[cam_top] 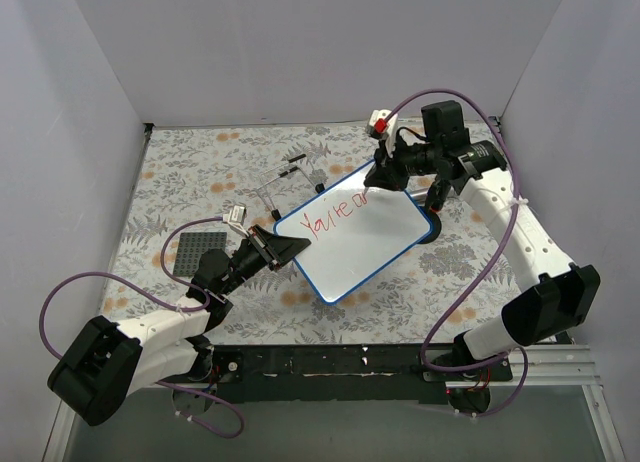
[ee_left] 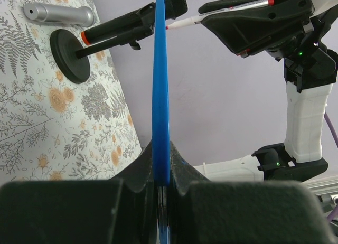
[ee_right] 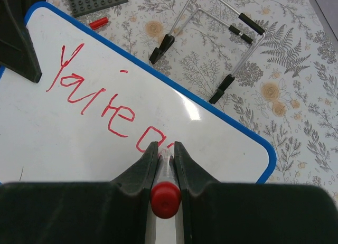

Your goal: Write a sentence on the whiteboard

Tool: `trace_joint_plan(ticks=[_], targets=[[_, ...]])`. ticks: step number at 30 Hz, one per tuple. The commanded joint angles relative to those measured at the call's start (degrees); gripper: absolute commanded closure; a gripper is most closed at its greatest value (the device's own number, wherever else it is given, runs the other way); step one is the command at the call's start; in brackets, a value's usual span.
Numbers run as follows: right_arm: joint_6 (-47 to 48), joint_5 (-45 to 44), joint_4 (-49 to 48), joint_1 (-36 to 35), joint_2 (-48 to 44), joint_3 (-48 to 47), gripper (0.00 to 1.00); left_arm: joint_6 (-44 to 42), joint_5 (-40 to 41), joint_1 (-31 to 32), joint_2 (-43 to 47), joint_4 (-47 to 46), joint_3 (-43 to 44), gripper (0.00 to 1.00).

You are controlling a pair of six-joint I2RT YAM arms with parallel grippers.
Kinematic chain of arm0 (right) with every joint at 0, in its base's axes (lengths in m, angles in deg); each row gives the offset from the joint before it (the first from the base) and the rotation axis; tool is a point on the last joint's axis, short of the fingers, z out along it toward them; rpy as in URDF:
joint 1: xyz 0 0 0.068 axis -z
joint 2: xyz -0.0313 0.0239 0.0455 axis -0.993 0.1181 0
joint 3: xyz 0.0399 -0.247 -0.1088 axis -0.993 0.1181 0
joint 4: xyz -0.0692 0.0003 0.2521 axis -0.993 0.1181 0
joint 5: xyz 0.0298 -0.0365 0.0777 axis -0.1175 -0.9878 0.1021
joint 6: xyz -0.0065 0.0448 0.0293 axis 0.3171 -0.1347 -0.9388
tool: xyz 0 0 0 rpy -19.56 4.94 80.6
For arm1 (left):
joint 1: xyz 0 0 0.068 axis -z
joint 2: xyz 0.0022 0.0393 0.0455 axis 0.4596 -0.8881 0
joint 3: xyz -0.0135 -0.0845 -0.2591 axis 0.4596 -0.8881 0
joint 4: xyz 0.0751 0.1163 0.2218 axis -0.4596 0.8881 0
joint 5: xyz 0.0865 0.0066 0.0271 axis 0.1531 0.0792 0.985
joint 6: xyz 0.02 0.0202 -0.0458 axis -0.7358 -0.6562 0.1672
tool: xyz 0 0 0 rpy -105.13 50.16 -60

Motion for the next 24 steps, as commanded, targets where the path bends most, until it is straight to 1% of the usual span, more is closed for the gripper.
trace_joint_plan(ticks=[1, 8, 24], targets=[[-1.0, 0.4, -2.1, 0.1, 1.3, -3.8, 0.99, 1.3, 0.0, 0.1, 2.0, -7.4, 1.3, 1.00], [-1.9, -1.7, -4.0, 0.9, 1.0, -3.3, 0.99, 1.3, 0.1, 0.1, 2.1, -7.5, 1.0, 1.00], [1.4, -0.5, 0.4, 1.6, -3.6, 2.2, 0.99, 1.4, 0.2, 0.1, 2.1, -7.6, 1.0, 1.00]])
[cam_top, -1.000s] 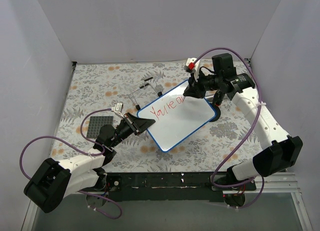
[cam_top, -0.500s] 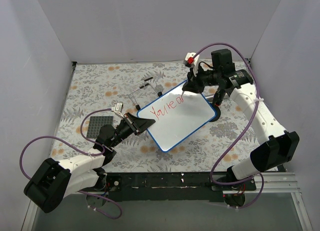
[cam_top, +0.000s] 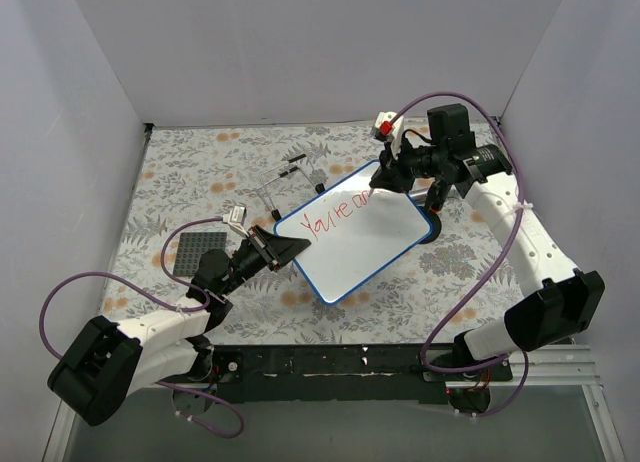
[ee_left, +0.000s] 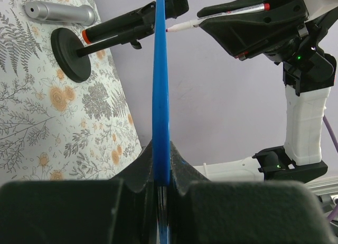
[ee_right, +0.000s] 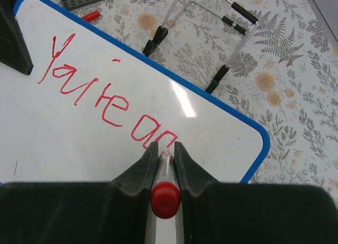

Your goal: Write a sentence on the whiteboard

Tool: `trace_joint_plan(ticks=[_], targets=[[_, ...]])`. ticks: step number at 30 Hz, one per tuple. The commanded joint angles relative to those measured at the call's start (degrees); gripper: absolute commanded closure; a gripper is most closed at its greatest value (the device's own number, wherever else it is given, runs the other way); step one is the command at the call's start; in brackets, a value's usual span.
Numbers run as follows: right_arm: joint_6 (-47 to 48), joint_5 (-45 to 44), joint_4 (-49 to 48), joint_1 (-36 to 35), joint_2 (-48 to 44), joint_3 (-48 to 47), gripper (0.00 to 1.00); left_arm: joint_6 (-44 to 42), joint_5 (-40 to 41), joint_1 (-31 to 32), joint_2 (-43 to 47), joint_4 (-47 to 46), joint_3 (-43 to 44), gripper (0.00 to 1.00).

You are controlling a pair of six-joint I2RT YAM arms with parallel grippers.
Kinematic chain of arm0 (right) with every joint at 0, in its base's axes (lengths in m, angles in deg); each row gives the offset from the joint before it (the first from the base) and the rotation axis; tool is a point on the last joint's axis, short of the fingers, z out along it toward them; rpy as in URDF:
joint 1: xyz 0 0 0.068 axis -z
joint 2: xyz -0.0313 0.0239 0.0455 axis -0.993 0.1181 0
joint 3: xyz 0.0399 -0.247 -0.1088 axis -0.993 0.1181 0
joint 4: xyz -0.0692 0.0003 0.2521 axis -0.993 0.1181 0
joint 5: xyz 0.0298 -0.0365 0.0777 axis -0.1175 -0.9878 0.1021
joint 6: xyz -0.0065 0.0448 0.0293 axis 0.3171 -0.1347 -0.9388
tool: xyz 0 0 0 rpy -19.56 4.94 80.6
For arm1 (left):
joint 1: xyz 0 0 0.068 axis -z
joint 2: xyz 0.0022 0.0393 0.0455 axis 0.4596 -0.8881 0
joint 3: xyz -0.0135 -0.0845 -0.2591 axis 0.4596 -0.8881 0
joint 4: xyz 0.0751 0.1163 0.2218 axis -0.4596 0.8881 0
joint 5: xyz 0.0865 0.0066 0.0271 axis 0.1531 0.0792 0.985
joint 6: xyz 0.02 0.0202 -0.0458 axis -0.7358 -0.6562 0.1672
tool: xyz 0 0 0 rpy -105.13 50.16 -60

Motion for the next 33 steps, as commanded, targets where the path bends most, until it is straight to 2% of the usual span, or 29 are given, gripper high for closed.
trace_joint_plan(ticks=[1, 18, 33], targets=[[1.3, 0.5, 1.1, 0.3, -3.0, 1.0, 0.99, 1.3, 0.1, 0.1, 2.2, -7.7, 1.1, 1.00], [-0.5, 1.2, -0.5, 0.3, 2.6, -6.0, 0.99, 1.2, 0.0, 0.1, 1.8, -7.8, 1.3, 1.00], [-1.2, -0.7, -2.2, 1.6, 2.1, -4.8, 0.99, 1.1, -0.1, 0.1, 1.6, -7.7, 1.5, 1.00]])
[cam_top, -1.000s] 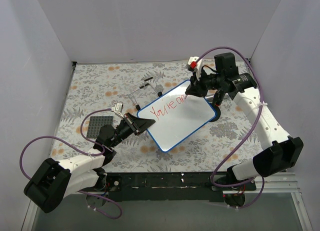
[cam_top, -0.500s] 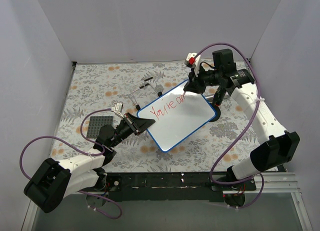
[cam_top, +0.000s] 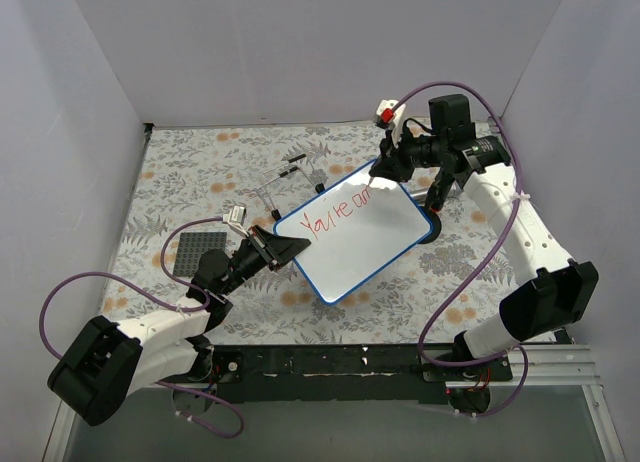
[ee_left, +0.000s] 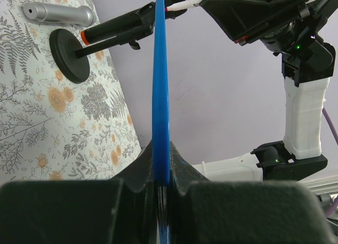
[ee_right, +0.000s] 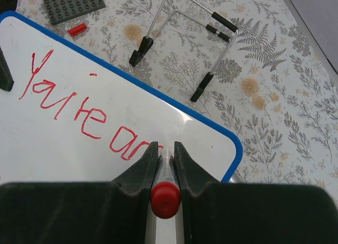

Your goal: Write a sentence on the whiteboard

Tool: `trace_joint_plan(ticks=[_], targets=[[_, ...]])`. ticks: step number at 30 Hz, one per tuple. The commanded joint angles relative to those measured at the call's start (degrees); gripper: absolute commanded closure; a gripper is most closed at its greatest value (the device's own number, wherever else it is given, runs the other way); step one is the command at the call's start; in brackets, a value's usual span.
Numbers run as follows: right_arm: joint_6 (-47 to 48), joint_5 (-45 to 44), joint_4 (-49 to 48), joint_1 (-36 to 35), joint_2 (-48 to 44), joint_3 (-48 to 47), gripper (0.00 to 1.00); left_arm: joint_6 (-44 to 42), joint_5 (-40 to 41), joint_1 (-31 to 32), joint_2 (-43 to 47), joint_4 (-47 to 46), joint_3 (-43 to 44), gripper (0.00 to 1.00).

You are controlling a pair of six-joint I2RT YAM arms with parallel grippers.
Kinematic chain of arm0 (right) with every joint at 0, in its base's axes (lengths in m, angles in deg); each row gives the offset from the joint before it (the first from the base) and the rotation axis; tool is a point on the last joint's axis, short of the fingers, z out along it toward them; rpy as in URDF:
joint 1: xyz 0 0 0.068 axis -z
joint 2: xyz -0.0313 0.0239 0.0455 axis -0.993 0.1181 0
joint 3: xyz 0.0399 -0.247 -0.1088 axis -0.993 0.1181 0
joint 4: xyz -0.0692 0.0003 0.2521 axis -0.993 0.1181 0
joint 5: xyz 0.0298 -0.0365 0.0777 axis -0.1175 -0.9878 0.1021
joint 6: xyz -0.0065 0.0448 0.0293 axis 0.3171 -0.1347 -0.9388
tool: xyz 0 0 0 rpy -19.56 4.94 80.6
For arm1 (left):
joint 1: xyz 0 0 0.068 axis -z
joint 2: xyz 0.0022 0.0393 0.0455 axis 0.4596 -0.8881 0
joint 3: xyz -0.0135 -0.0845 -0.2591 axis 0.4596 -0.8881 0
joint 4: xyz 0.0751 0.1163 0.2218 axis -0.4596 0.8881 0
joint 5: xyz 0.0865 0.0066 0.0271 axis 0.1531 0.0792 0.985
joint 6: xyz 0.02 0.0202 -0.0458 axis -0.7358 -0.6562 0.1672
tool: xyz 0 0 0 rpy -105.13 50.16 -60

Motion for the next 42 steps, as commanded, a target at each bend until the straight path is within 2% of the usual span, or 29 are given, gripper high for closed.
trace_joint_plan(ticks=[1, 17, 26, 34, 42], targets=[[0.4, -0.6, -0.9, 0.7, -0.9, -0.7, 0.99, 1.0, 0.0, 0.2, 1.7, -7.1, 1.5, 1.00], [3.0, 0.2, 2.6, 1.4, -6.3, 5.1, 0.99, 1.0, 0.3, 0.1, 1.9, -7.1, 1.2, 1.00], [-0.4, 6.6, 2.4, 1.7, -4.5, -5.1, 0.99, 0.9, 0.1, 0.1, 2.1, -6.4, 1.1, 1.00], [-0.1, 6.8, -0.6, 2.8, -8.1, 0.7, 0.99, 1.0, 0.1, 0.1, 2.5, -7.4, -0.1, 1.00], [-0.7, 9.7, -1.6, 6.2, -8.5, 2.2, 0.99, 1.0, -0.3, 0.1, 2.6, -7.9, -0.1, 1.00]])
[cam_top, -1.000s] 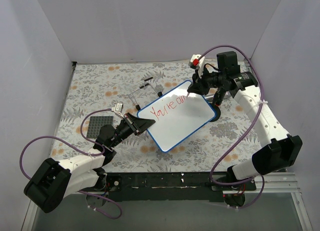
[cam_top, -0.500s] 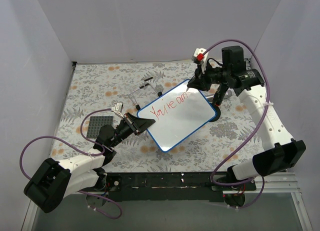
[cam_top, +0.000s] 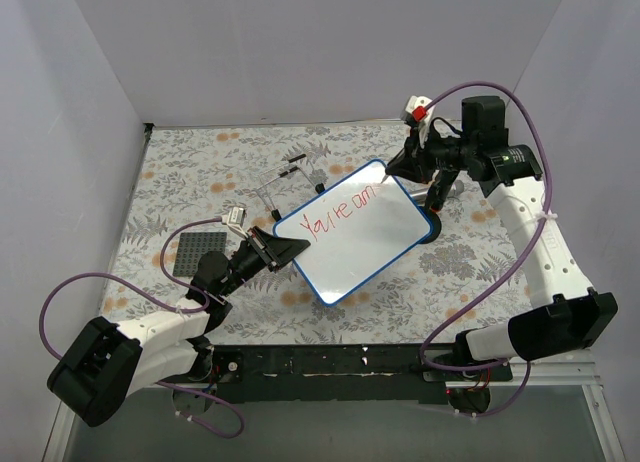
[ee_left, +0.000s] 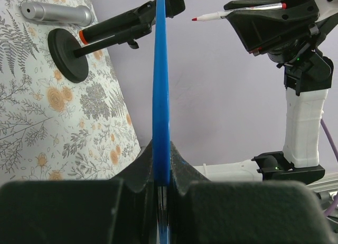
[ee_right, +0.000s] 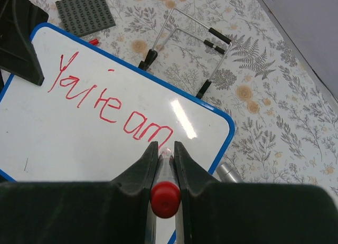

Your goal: Write a sentence on the whiteboard

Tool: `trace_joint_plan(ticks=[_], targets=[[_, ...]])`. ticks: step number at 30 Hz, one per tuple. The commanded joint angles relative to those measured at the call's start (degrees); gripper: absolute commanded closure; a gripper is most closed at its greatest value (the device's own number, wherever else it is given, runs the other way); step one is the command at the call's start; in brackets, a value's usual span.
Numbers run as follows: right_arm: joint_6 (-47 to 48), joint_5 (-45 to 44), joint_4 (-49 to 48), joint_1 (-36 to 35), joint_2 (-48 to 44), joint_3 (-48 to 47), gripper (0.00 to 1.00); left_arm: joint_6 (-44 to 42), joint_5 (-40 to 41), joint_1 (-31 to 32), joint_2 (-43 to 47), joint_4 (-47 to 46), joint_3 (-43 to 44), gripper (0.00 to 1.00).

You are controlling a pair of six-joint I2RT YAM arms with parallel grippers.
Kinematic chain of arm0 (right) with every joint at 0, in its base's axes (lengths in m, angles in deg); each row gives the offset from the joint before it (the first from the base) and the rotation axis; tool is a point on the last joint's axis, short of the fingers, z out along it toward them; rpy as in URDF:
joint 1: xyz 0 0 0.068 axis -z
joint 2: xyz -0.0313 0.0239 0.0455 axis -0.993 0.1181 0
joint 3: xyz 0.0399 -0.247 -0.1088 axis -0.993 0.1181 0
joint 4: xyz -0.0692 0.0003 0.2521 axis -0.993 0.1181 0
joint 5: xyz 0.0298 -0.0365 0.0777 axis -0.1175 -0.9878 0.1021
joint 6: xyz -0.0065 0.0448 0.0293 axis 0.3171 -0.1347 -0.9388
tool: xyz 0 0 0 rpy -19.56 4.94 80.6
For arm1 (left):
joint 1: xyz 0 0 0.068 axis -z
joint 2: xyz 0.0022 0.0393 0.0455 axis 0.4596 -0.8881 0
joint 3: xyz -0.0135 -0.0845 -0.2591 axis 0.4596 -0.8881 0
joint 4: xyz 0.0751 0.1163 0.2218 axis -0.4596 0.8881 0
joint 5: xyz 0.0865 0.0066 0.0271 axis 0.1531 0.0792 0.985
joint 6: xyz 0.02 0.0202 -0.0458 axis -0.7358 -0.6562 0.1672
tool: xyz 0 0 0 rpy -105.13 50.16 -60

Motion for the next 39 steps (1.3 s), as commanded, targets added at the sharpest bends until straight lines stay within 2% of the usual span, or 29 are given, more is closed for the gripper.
trace_joint_plan(ticks=[1, 16, 39], targets=[[-0.6, 2.8, -2.7, 1.1, -1.4, 0.4, 0.99, 1.1, -0.2, 0.2, 2.3, -7.0, 0.5, 1.00], [0.3, 3.0, -3.4, 1.5, -0.1, -0.1, 0.99, 1.3, -0.9, 0.2, 2.2, -7.6, 0.8, 1.00], [0.4, -3.4, -4.9, -0.8, 2.7, 1.4, 0.99, 1.2, -1.6, 0.1, 0.5, -8.2, 2.1, 1.00]])
